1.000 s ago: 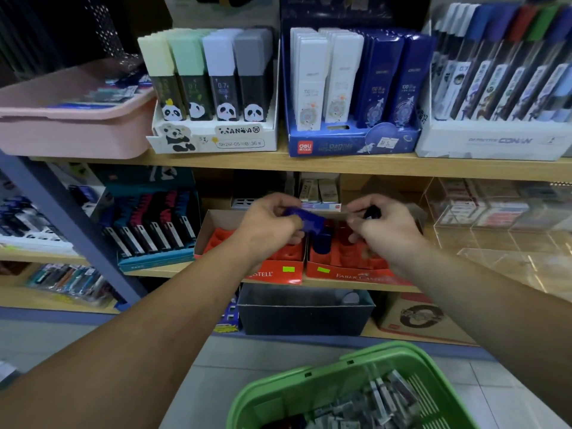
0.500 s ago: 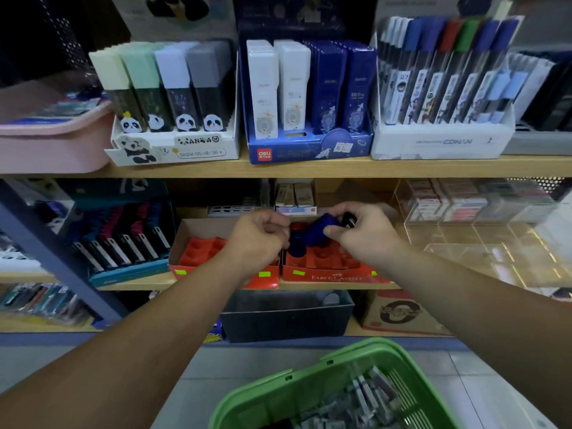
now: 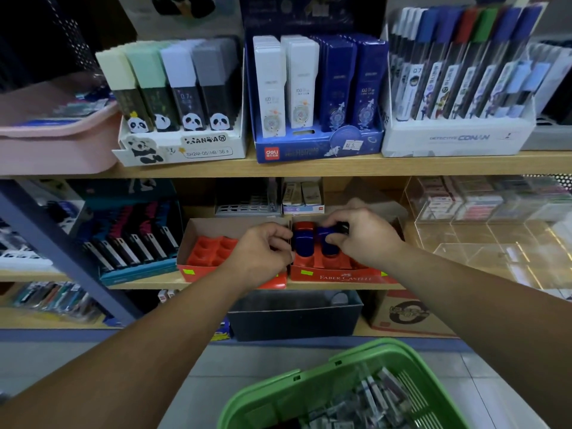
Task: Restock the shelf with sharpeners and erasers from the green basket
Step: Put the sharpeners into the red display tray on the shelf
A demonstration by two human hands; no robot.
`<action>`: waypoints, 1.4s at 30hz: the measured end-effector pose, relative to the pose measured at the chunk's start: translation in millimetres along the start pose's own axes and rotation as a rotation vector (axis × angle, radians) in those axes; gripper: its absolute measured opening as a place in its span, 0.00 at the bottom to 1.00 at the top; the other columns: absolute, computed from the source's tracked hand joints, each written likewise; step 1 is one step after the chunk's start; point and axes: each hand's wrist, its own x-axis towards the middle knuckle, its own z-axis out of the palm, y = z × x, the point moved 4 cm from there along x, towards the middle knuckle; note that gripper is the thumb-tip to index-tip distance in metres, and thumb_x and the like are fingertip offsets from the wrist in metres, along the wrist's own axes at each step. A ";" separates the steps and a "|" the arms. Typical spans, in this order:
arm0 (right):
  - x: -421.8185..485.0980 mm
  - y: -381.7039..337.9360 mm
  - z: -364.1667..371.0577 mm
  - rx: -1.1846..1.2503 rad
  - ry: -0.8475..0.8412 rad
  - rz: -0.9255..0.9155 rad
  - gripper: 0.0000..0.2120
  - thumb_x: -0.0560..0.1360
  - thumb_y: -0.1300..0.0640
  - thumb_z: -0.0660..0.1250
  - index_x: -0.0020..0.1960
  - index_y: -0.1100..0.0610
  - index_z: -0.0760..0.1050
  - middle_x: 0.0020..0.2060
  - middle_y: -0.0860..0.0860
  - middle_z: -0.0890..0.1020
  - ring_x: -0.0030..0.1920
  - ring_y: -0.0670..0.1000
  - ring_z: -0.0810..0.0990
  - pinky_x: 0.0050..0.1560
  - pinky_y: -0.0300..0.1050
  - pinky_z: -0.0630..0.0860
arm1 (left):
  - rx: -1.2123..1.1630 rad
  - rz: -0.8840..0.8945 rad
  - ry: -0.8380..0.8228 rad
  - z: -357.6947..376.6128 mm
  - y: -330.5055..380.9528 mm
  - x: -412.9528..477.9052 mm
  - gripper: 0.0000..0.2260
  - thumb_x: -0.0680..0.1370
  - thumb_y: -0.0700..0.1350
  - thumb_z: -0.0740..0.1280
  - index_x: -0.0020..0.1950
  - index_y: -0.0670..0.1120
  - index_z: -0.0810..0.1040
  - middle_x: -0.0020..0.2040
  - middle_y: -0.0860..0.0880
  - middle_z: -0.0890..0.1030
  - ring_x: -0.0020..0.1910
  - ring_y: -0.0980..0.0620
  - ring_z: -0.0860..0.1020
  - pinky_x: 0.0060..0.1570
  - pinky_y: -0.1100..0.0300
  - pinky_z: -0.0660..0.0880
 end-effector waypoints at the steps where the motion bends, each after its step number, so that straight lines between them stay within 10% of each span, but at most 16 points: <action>1: -0.2 -2.9 4.0 0.002 -0.037 -0.011 0.13 0.78 0.55 0.74 0.61 0.46 0.82 0.62 0.47 0.74 0.62 0.51 0.76 0.67 0.51 0.75 | 0.003 0.000 0.000 0.0 0.2 -0.3 0.15 0.77 0.33 0.72 0.62 0.45 0.79 0.51 0.46 0.84 0.40 0.53 0.82 0.38 0.65 0.79; 16: -4.3 8.9 0.5 0.023 0.067 0.047 0.06 0.82 0.56 0.67 0.54 0.45 0.74 0.55 0.48 0.80 0.56 0.52 0.80 0.45 0.41 0.76 | 0.138 -0.045 0.061 -15.0 -18.7 -1.6 0.16 0.74 0.41 0.79 0.59 0.49 0.81 0.48 0.50 0.83 0.45 0.57 0.81 0.40 0.68 0.75; 24: -5.2 -0.3 9.9 -0.125 0.067 -0.042 0.23 0.78 0.55 0.74 0.68 0.44 0.70 0.67 0.47 0.76 0.62 0.53 0.80 0.55 0.52 0.83 | 0.149 -0.032 0.059 -13.7 -22.7 1.9 0.17 0.73 0.41 0.79 0.60 0.48 0.82 0.50 0.51 0.83 0.48 0.57 0.82 0.43 0.67 0.77; 32: -9.2 3.9 11.0 -0.208 0.006 -0.013 0.15 0.80 0.50 0.72 0.64 0.45 0.73 0.62 0.47 0.79 0.58 0.51 0.80 0.54 0.46 0.81 | 0.164 -0.035 0.068 -12.5 -22.4 1.9 0.16 0.74 0.42 0.79 0.61 0.49 0.82 0.50 0.52 0.83 0.49 0.57 0.81 0.43 0.69 0.76; 38: -8.8 -17.4 2.9 0.727 -0.019 0.252 0.13 0.81 0.60 0.68 0.64 0.50 0.75 0.52 0.54 0.82 0.44 0.51 0.80 0.37 0.41 0.77 | 0.104 0.009 0.089 -11.6 -4.5 -9.1 0.13 0.74 0.46 0.79 0.57 0.51 0.83 0.47 0.53 0.84 0.45 0.58 0.82 0.42 0.66 0.77; 42: -8.4 -53.1 13.0 1.058 -0.088 0.255 0.13 0.81 0.58 0.68 0.64 0.50 0.79 0.61 0.52 0.83 0.62 0.52 0.80 0.66 0.54 0.78 | -0.180 -0.008 -0.121 -2.9 20.2 -32.1 0.11 0.76 0.45 0.78 0.57 0.47 0.83 0.47 0.46 0.87 0.42 0.52 0.85 0.39 0.59 0.80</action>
